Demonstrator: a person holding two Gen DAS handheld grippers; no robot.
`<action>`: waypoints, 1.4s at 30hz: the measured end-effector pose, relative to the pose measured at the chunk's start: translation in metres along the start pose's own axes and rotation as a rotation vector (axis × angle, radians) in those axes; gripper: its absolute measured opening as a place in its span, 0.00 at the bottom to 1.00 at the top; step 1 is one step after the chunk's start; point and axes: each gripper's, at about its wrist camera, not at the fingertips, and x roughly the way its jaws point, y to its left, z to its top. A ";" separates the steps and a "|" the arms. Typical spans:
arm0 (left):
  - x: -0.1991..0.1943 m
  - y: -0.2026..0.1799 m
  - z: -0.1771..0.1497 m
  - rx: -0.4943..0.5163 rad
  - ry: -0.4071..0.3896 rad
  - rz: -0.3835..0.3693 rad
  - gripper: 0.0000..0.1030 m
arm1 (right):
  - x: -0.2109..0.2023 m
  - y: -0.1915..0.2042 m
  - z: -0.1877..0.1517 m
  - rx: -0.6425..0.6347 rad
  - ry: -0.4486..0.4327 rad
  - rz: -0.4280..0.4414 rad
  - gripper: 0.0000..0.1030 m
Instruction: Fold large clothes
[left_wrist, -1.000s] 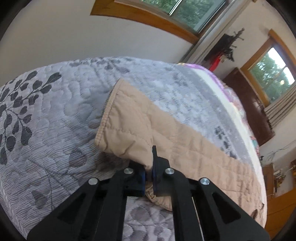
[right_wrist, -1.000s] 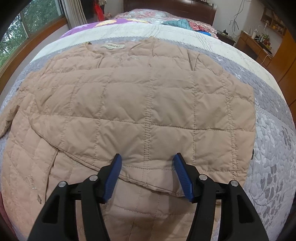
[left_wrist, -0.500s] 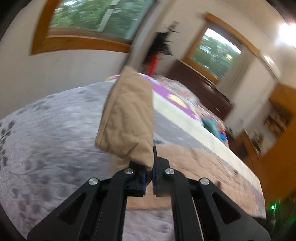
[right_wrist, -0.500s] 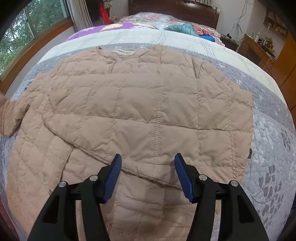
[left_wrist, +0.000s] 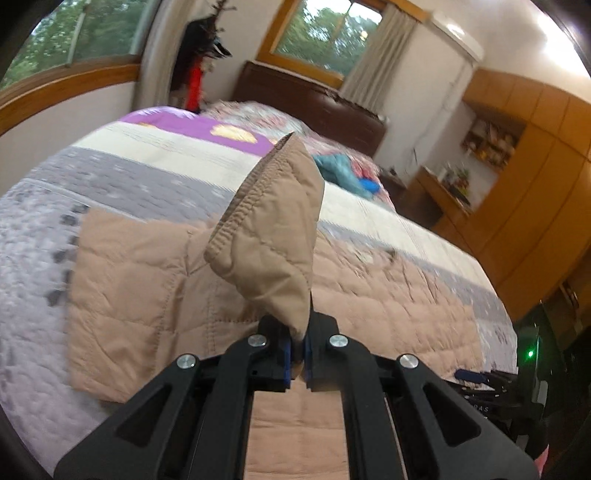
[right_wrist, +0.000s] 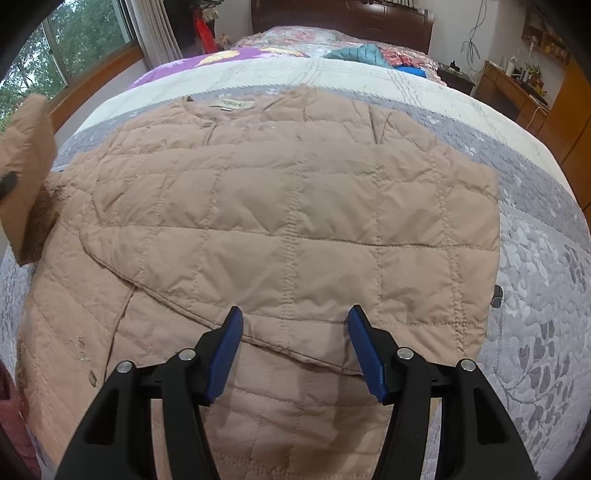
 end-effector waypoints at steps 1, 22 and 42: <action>0.009 -0.005 -0.002 0.010 0.016 0.000 0.03 | 0.000 0.000 0.000 0.000 0.000 0.003 0.58; 0.000 -0.021 -0.069 0.192 0.191 -0.174 0.42 | -0.003 0.005 0.010 0.027 0.031 0.066 0.58; 0.063 0.063 -0.062 0.072 0.279 0.142 0.41 | 0.040 0.111 0.055 -0.015 0.107 0.262 0.17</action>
